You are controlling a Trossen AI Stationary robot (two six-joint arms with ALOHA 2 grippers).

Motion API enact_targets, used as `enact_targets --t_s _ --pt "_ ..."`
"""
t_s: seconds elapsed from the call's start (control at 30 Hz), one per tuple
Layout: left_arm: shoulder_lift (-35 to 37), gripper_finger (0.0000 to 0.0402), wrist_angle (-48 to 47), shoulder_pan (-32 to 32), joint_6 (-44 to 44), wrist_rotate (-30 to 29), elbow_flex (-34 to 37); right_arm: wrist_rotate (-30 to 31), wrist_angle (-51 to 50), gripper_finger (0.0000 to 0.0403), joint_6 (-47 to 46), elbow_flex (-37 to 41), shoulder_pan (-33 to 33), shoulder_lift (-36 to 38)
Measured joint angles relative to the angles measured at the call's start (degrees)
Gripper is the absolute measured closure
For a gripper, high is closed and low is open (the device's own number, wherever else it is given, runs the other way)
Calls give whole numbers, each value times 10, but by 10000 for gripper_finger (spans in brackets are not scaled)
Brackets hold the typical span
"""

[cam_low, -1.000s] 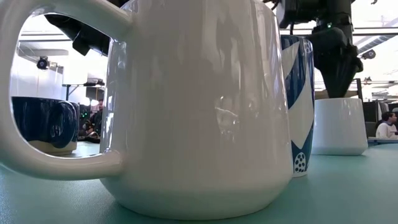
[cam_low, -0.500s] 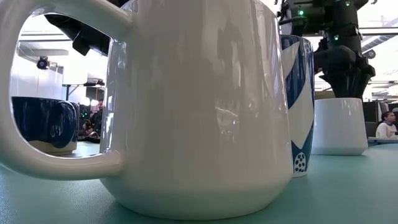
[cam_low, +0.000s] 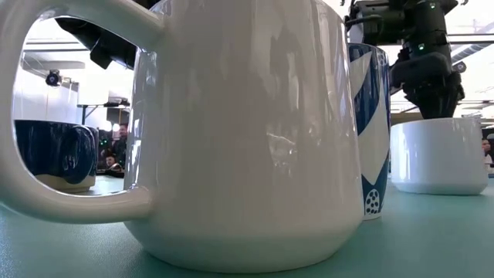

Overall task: Place coffee mugs
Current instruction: Put the top white mug on the shelf

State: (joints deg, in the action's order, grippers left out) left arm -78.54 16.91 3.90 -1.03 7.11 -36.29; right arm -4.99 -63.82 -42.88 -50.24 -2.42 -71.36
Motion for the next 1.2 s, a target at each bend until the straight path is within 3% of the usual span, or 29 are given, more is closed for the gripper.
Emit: enact_targets --t_s 0.27,0.63,1.2 --pt "0 233 0 0 0 0 0 -1 -37 389 3 -45 -8 11" --pt "0 233 0 -2 0 1 0 7 -156 390 41 -170 -66 19" --pt "0 233 0 -3 0 1 0 62 -218 390 189 -332 -280 19"
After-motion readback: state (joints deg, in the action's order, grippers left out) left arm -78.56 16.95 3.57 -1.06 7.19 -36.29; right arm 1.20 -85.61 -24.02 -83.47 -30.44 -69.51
